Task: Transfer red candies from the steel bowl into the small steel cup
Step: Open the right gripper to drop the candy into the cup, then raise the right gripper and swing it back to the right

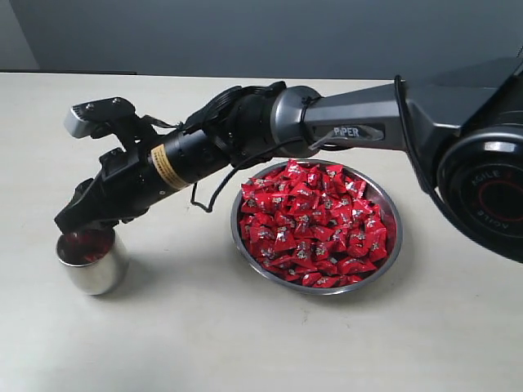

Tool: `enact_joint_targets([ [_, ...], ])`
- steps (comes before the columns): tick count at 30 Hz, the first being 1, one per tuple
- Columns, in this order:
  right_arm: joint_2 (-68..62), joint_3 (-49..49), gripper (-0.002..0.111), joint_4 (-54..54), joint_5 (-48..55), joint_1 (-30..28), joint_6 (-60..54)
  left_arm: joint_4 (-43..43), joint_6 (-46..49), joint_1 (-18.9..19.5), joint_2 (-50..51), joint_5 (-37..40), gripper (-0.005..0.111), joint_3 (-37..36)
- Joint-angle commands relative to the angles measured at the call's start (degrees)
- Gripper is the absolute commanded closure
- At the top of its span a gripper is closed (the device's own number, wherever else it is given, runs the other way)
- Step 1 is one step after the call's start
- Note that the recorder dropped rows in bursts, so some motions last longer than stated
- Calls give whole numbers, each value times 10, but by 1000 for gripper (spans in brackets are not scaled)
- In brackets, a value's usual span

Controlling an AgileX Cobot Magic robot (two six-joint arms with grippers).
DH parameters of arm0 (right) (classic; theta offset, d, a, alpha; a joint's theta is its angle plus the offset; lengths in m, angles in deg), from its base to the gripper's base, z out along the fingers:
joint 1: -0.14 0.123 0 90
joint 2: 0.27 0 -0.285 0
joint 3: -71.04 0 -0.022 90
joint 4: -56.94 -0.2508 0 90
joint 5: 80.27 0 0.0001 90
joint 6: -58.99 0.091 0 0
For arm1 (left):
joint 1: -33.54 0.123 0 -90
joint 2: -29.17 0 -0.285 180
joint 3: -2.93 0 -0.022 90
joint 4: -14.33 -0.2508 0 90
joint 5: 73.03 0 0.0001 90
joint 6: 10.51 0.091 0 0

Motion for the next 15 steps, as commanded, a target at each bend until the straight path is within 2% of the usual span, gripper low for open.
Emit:
enact_joint_targets([
  [1,0,3,77,-1,-9,-1,3,-1,-1,0,-3,-2,106,-2],
  [8,12,4,77,-1,-10,-8,9,-1,-1,0,-3,-2,106,-2],
  [15,88,4,77,-1,-33,-91,37,-1,-1,0,-3,-2,106,-2],
])
